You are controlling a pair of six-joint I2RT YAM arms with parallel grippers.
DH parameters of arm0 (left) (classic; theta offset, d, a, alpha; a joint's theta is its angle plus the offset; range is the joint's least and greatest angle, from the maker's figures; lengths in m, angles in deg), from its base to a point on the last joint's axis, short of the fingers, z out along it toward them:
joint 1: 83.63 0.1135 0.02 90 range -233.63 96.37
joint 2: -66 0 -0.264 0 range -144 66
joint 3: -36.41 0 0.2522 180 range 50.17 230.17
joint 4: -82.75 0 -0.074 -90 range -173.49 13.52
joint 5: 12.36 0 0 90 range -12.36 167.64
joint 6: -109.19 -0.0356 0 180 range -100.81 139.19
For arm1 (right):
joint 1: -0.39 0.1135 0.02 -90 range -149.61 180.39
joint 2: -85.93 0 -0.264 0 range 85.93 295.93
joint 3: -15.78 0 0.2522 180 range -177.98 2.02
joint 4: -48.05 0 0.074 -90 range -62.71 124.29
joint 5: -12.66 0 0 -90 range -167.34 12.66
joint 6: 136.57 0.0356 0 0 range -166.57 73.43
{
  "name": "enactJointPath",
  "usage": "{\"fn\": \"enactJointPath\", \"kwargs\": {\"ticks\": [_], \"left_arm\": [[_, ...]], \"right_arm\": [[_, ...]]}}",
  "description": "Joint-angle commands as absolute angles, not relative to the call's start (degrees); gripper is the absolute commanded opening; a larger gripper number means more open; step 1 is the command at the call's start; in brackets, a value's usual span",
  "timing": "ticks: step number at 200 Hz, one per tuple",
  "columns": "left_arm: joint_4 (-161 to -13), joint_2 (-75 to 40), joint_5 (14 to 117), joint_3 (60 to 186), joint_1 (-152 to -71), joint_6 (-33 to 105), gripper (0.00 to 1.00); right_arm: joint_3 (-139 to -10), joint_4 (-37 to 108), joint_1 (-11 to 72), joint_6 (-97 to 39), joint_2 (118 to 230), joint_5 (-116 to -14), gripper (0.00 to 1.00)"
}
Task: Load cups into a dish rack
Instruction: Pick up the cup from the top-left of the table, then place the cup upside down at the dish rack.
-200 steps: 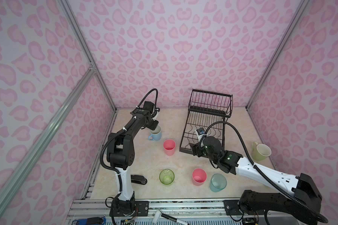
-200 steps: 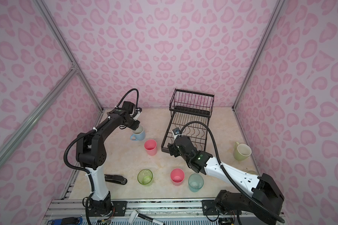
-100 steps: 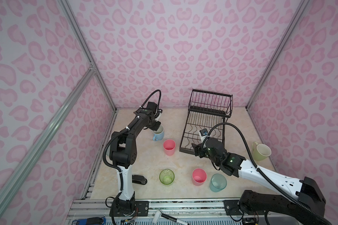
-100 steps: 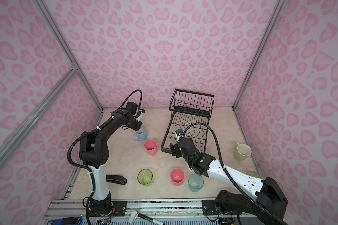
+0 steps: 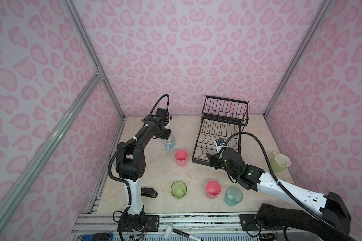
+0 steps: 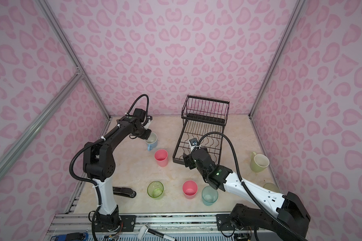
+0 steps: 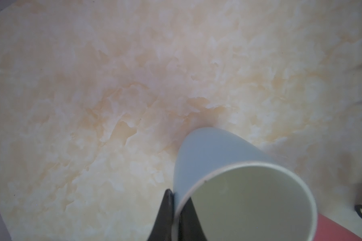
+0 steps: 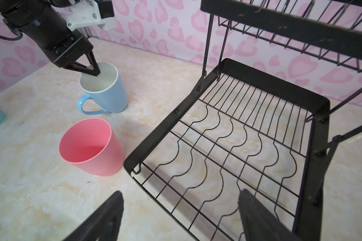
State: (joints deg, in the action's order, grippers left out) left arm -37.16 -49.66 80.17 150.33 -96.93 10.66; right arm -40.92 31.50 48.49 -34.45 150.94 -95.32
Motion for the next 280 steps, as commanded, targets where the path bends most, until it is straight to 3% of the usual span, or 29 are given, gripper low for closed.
{"fn": "enactJointPath", "kwargs": {"ticks": [1,64,173,220,280], "left_arm": [[-38.44,-45.50,78.26,149.99,-96.36,15.40,0.04],[-40.44,-36.37,74.21,146.55,-95.56,23.11,0.04],[-63.82,-12.03,55.40,121.78,-95.24,45.40,0.04],[-76.23,-6.85,49.48,115.24,-95.40,57.48,0.04],[-95.57,-3.85,46.74,105.82,-96.08,75.74,0.04]], "right_arm": [[-40.60,32.71,48.53,-33.19,150.63,-96.38,0.86],[-40.69,32.97,48.90,-27.21,150.10,-97.38,0.86],[-46.75,29.51,49.87,-6.19,151.62,-91.80,0.83],[-49.49,35.41,49.83,6.11,153.92,-85.01,0.81],[-46.72,48.79,49.98,22.81,155.18,-83.87,0.77]]}}
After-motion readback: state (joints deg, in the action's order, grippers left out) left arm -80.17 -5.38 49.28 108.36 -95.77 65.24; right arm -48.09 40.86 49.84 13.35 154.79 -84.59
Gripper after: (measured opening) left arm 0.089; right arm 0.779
